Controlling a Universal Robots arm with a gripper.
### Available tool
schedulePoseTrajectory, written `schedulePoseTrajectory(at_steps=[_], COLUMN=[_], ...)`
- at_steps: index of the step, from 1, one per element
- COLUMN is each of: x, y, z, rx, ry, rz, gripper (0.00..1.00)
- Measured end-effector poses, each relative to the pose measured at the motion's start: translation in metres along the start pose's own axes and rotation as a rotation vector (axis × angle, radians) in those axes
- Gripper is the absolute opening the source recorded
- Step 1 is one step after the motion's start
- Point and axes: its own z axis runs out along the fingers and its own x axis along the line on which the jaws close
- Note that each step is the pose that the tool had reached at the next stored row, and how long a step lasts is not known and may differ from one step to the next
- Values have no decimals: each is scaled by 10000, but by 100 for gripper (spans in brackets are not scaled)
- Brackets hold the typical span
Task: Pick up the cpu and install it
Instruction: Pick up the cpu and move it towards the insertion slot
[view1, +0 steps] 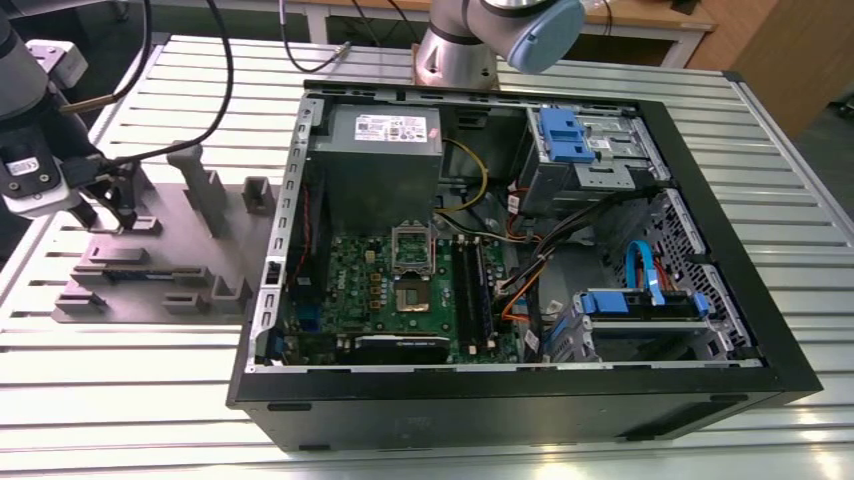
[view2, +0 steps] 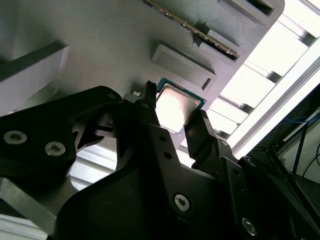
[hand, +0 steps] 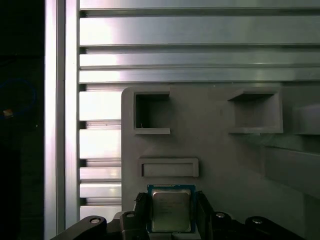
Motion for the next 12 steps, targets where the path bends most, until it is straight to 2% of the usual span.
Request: schedulePoseTrajectory(at_steps=[12], x=[0], y=[1], z=[-34], rx=[0], ry=[0], rz=[0], gripper=[47])
